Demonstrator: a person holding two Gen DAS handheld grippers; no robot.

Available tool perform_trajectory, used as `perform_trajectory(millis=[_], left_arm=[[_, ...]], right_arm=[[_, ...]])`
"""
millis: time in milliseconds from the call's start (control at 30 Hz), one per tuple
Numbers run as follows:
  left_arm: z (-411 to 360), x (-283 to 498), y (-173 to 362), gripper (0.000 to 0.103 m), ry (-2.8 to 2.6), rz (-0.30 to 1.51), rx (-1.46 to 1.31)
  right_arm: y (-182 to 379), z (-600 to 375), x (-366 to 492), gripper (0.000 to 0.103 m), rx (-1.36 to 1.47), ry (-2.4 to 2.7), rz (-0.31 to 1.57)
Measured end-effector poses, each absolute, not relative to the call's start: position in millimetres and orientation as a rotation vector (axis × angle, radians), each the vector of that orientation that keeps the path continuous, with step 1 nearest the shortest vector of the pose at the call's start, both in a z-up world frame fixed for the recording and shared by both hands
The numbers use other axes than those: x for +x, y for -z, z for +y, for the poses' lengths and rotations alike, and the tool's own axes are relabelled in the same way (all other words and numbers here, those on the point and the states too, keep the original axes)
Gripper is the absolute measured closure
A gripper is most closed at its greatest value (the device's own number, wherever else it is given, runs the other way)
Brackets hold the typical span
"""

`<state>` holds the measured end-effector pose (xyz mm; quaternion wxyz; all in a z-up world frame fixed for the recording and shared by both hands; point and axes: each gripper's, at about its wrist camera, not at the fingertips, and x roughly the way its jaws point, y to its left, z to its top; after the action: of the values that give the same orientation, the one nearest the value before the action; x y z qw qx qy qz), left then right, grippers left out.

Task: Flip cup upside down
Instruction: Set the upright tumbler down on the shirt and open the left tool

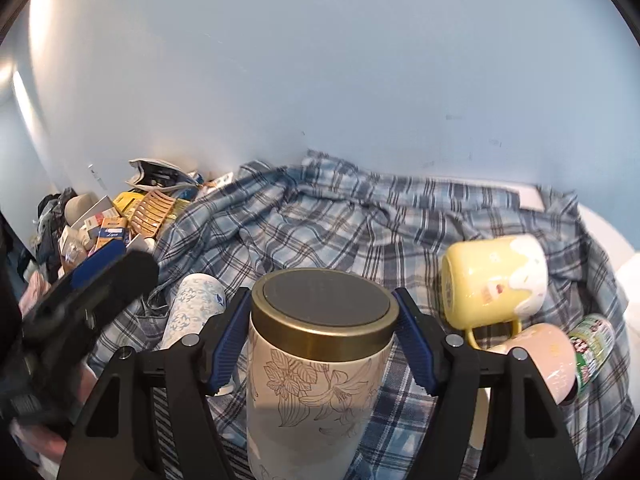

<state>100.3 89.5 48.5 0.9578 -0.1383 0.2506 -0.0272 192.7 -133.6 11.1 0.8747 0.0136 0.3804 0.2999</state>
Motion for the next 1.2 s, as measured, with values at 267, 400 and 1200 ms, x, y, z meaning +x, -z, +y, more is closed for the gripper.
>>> perform_trajectory(millis=[267, 400, 1200], left_arm=[[102, 75, -65, 0.000, 0.031, 0.430, -0.251], [100, 64, -74, 0.000, 0.046, 0.398, -0.241], [66, 38, -81, 0.000, 0.105, 0.224, -0.089]], right_arm=[[-16, -143, 147, 0.035, -0.048, -0.644, 0.582], [-22, -142, 127, 0.035, -0.105, -0.616, 0.450], [-52, -188, 98, 0.001, -0.079, -0.478, 0.151]])
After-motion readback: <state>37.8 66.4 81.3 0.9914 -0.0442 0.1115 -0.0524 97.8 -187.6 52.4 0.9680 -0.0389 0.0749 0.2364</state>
